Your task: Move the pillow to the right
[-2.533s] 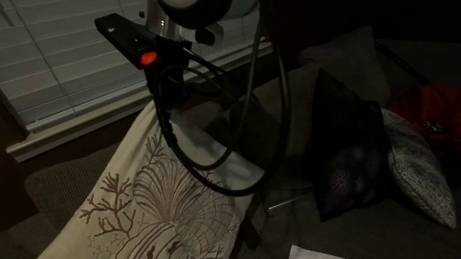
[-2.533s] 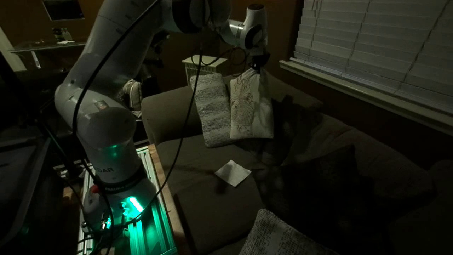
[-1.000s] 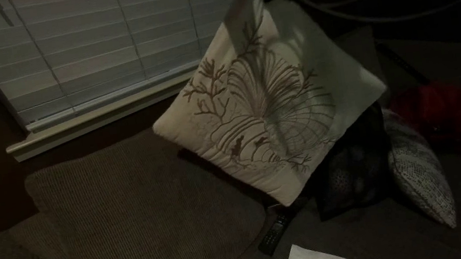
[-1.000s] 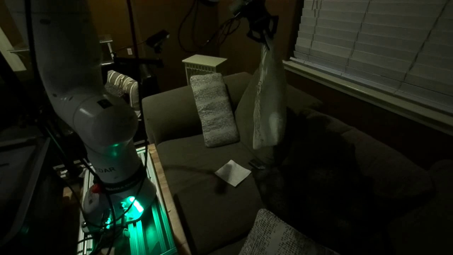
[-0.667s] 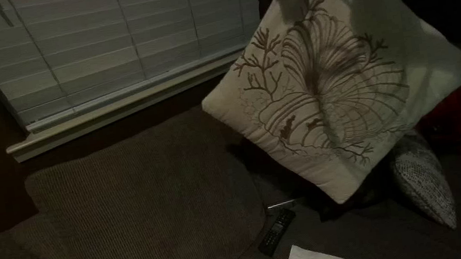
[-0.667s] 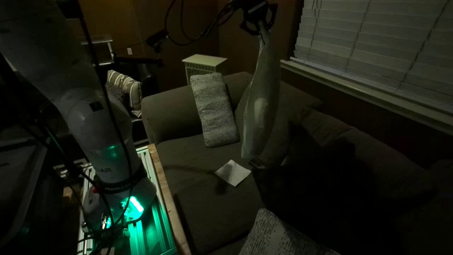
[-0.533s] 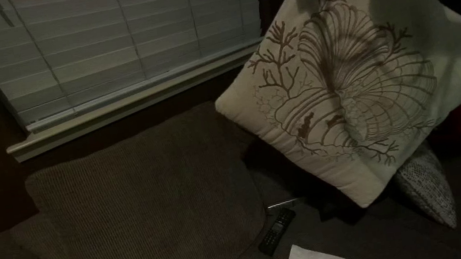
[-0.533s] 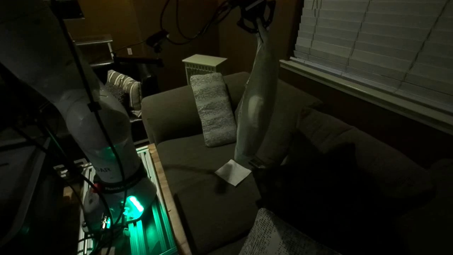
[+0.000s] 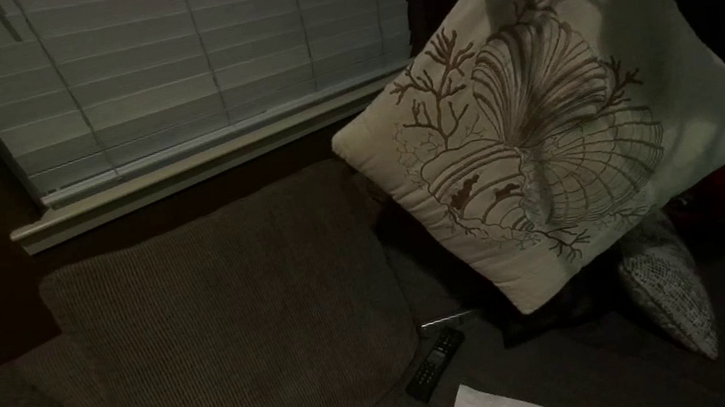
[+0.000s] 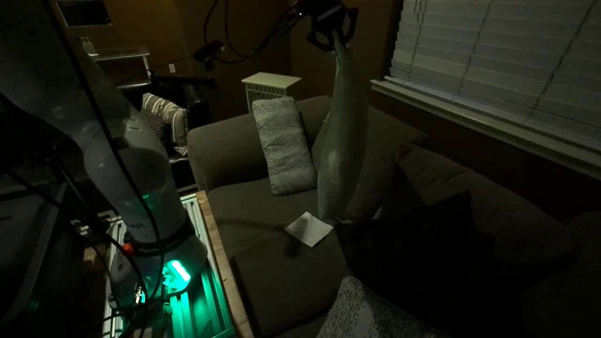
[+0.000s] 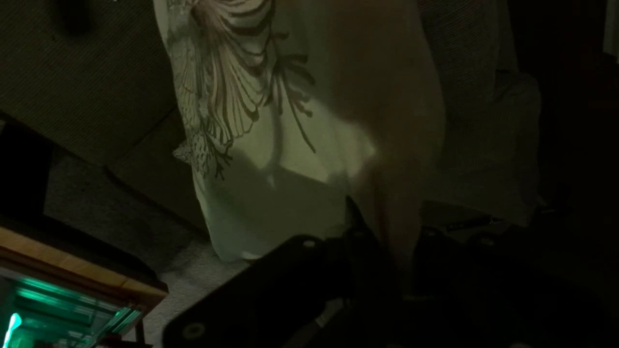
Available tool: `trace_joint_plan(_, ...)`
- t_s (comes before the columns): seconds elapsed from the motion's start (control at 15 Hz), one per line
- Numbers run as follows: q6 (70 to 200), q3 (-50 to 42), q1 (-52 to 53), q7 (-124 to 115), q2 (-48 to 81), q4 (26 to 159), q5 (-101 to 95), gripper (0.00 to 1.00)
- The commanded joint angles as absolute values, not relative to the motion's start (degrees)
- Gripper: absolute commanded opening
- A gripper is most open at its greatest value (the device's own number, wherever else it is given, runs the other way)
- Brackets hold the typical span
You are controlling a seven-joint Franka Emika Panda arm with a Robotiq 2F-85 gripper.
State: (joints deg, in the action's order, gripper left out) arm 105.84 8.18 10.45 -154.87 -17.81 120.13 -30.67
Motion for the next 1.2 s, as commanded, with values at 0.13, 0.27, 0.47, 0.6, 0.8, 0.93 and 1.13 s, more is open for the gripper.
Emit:
trace_joint_plan(0.13, 102.25, 11.16, 8.33, -154.69, -30.53, 127.9, -24.05, 0.03)
trace_joint_plan(0.27, 99.52, 10.39, 7.12, -153.4, -34.95, 132.03, -23.28, 0.03)
trace_joint_plan(0.47, 98.99, 6.32, 4.4, -149.32, -40.15, 139.62, -22.92, 0.03)
trace_joint_plan(0.6, 96.88, 3.49, 0.55, -148.94, -40.59, 142.08, -21.55, 0.03)
trace_joint_plan(0.8, 97.91, 4.72, -1.21, -148.64, -38.68, 142.07, -22.08, 0.13)
trace_joint_plan(0.93, 97.91, 4.46, -1.61, -148.51, -38.78, 142.57, -22.09, 0.13)
trace_joint_plan(1.13, 97.9, 4.79, -1.47, -148.53, -38.85, 142.56, -22.04, 0.13)
